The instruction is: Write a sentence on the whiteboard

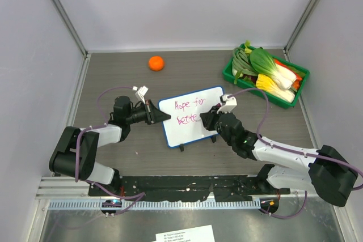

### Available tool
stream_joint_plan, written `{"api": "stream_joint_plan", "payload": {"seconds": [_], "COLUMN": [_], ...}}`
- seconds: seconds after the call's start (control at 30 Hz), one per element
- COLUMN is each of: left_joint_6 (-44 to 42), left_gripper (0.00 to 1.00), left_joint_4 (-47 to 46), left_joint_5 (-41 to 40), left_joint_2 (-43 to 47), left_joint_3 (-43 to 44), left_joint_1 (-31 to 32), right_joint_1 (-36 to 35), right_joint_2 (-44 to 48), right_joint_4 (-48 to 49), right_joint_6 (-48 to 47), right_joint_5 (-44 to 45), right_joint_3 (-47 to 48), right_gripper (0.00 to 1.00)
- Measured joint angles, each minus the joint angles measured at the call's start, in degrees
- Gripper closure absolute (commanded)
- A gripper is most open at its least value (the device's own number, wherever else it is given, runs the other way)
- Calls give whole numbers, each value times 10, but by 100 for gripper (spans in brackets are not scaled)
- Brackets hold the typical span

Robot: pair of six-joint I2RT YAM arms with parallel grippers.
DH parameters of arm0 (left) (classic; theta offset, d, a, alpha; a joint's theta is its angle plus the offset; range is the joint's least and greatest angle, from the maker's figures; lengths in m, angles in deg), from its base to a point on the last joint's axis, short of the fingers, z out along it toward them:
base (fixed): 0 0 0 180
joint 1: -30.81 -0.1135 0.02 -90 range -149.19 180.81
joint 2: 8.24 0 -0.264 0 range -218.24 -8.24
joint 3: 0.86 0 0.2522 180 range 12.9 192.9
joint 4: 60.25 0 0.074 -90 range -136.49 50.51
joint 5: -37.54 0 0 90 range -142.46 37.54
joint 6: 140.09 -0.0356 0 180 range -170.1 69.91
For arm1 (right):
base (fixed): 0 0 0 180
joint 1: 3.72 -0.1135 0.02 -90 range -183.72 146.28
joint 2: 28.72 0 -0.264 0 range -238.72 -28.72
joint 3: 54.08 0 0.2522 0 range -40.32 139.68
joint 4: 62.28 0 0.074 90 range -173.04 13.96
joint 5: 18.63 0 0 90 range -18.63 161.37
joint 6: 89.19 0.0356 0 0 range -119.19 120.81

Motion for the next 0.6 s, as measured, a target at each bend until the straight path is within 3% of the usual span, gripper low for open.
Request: {"api": "stream_joint_plan", "payload": {"seconds": [0.6], "left_joint_6": [0], "left_gripper": [100], "left_joint_4": [0], "left_joint_5": [0], "left_joint_2": [0], "left_joint_3": [0], "left_joint_1": [0], "right_joint_1": [4], "right_joint_2": [1], "right_joint_4": [-13], "right_joint_6": [-21], "right_joint_5": [20], "right_joint_3": [27], "right_gripper": [99]}}
